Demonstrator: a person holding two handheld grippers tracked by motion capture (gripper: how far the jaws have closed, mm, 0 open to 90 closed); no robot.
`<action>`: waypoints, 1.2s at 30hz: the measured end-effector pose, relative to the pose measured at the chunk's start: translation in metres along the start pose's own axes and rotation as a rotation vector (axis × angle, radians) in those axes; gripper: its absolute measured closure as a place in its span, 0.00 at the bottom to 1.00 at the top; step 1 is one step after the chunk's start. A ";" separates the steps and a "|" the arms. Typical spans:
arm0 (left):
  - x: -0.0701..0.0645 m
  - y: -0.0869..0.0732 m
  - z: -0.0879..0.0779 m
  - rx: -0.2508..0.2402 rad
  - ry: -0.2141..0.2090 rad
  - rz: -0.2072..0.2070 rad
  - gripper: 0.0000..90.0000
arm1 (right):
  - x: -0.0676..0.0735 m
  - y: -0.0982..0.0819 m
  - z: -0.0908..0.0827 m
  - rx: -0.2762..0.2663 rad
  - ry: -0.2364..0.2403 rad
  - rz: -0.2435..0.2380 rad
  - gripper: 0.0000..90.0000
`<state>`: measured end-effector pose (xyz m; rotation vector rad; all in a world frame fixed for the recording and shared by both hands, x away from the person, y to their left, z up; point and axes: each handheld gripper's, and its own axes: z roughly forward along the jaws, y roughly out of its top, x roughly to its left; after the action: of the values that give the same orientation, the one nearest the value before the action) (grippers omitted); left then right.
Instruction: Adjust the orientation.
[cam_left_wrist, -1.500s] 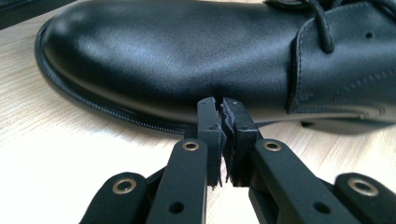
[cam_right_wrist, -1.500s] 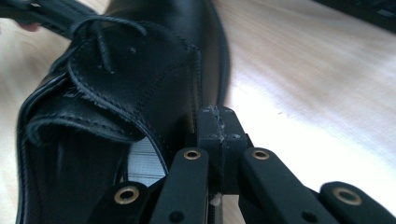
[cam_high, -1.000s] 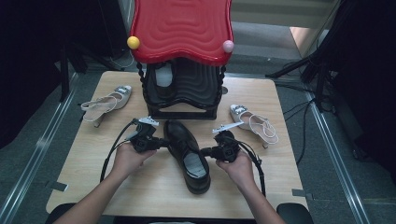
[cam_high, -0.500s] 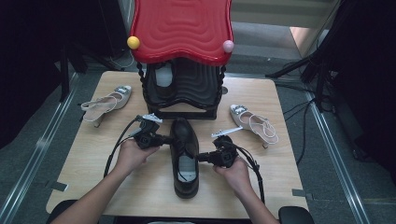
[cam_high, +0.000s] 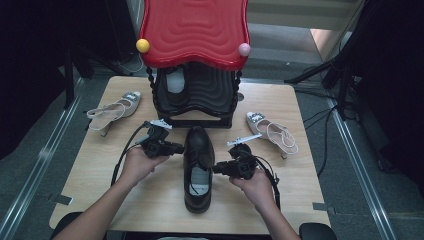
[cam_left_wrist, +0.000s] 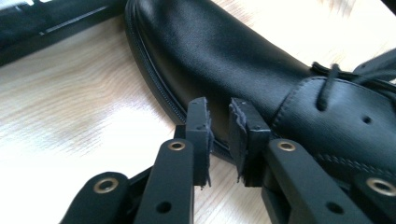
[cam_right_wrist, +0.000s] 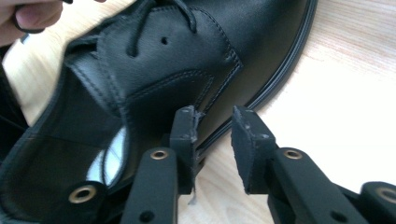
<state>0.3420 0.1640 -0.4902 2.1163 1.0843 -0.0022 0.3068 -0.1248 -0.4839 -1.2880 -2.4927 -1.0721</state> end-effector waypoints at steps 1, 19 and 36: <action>0.000 0.000 -0.002 -0.001 -0.001 0.000 0.83 | 0.001 0.000 -0.003 -0.002 0.013 0.002 0.77; 0.001 -0.001 -0.021 -0.033 0.046 0.030 0.77 | 0.044 0.015 -0.016 0.119 -0.056 0.089 0.59; 0.000 0.000 -0.022 -0.045 0.047 0.034 0.76 | 0.033 0.020 0.027 0.261 -0.106 0.202 0.51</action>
<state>0.3354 0.1780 -0.4741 2.1034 1.0658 0.0874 0.3068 -0.0780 -0.4797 -1.5076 -2.4093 -0.6262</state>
